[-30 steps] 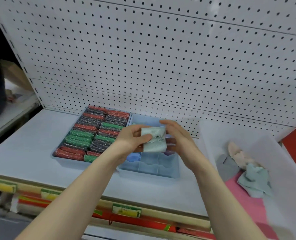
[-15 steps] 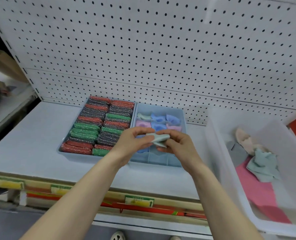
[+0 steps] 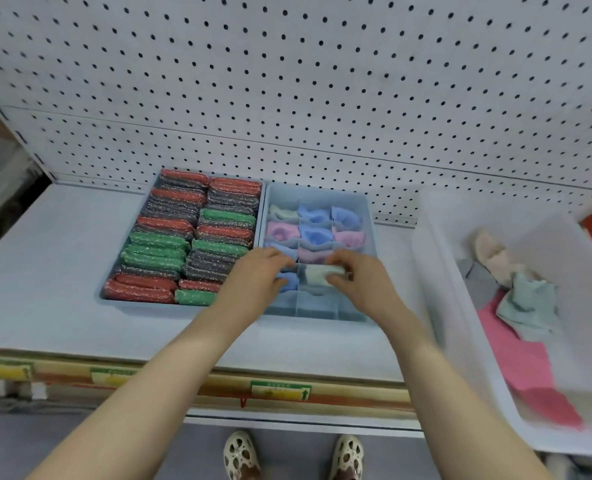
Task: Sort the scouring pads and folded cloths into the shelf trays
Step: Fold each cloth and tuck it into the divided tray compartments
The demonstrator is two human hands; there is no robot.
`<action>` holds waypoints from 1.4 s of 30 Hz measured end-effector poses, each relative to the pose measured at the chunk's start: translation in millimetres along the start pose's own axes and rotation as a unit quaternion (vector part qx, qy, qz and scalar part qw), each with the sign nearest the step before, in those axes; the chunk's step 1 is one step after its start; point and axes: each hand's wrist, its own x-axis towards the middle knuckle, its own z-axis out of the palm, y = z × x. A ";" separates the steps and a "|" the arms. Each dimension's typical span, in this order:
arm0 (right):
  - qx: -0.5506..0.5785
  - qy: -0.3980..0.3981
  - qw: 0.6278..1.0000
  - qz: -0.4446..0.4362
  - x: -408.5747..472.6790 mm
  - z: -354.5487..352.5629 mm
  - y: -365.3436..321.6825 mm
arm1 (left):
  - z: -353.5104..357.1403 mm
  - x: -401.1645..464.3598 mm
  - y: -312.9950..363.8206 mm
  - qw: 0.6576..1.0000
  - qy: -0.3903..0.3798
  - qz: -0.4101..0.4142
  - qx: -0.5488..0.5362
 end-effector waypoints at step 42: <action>0.024 0.073 0.979 0.189 -47.8 -229.7 204.0 | 71.1 124.3 226.1 0.995 -0.003 0.075 -0.062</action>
